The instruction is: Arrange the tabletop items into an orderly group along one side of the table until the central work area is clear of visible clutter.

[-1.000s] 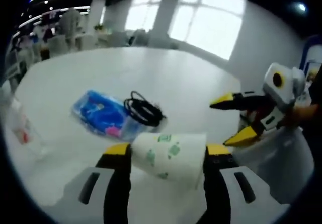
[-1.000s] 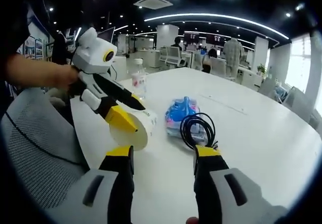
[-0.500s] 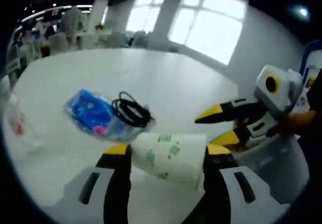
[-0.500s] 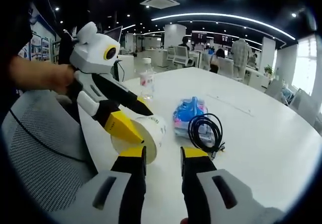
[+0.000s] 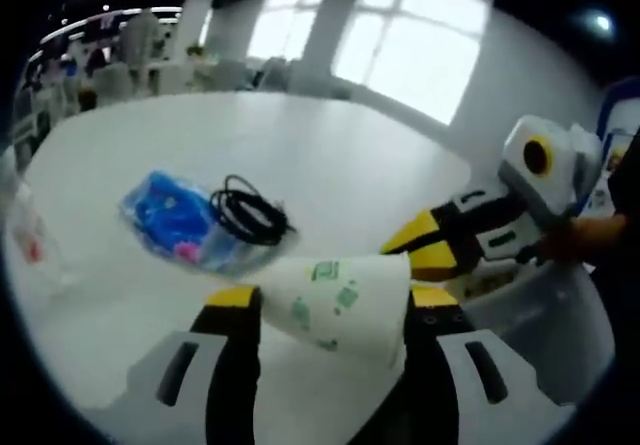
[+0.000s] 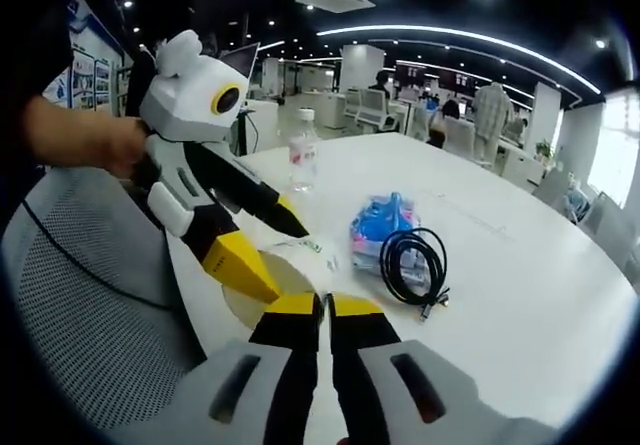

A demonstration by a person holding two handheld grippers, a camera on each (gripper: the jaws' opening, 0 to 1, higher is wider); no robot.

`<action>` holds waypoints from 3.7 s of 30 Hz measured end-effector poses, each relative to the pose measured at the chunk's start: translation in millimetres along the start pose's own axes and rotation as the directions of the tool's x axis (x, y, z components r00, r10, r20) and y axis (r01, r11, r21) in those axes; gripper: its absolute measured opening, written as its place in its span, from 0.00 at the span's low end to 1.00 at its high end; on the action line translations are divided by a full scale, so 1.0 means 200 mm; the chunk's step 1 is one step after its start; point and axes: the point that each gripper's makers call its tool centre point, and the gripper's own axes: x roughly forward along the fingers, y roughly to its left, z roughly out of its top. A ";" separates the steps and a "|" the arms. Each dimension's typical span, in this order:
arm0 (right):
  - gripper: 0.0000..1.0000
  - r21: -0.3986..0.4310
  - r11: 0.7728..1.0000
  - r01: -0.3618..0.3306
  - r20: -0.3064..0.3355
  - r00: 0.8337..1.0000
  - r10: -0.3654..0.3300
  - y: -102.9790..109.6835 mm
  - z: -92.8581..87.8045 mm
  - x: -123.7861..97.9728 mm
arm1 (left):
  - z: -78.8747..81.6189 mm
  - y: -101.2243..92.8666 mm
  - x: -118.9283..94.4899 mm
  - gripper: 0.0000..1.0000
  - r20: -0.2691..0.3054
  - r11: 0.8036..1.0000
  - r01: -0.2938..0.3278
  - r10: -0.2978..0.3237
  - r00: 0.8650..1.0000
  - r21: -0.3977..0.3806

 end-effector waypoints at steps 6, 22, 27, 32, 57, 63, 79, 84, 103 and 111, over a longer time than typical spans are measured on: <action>0.00 -0.001 1.000 0.019 -0.045 0.999 -0.019 -0.01 -0.04 0.00 | 0.00 -0.02 0.01 0.49 0.003 0.992 -0.029 0.029 1.000 0.124; 0.00 0.003 1.000 -0.009 -0.099 0.995 0.009 0.03 -0.08 0.02 | 0.02 -0.08 0.02 0.27 0.034 0.917 -0.049 0.038 0.999 0.396; 0.00 -0.006 0.999 -0.035 -0.114 0.993 0.034 0.06 -0.10 0.03 | 0.03 -0.08 0.02 0.20 0.045 0.904 -0.052 0.036 0.998 0.425; 0.00 -0.021 0.999 -0.047 -0.122 0.992 0.044 0.08 -0.10 0.03 | 0.04 -0.08 0.02 0.14 0.049 0.895 -0.055 0.037 0.998 0.443; 0.00 0.014 0.999 -0.048 -0.107 0.993 0.049 0.08 -0.08 0.04 | 0.02 -0.04 0.01 0.01 0.038 0.925 -0.042 0.030 0.999 0.378; 0.00 0.016 0.999 -0.034 -0.112 0.993 0.036 0.06 -0.09 0.03 | 0.02 -0.05 0.01 0.02 0.037 0.929 -0.035 0.023 0.999 0.369; 0.00 0.007 1.000 0.005 -0.146 0.989 -0.003 0.02 -0.12 0.03 | 0.01 -0.07 0.01 0.01 0.017 0.928 -0.013 0.007 1.000 0.371; 0.00 0.006 1.000 0.009 -0.148 0.989 -0.008 0.02 -0.12 0.03 | 0.01 -0.07 0.01 0.01 0.020 0.925 -0.017 0.010 1.000 0.379; 0.28 0.001 1.000 0.027 -0.045 0.999 -0.027 -0.01 -0.03 0.02 | -0.03 0.06 -0.02 0.00 -0.029 0.963 -0.087 0.098 0.995 0.255; 0.47 0.051 0.997 0.051 0.004 0.999 -0.051 -0.04 0.01 0.01 | -0.04 0.15 -0.04 0.00 -0.036 0.972 -0.137 0.147 0.989 0.190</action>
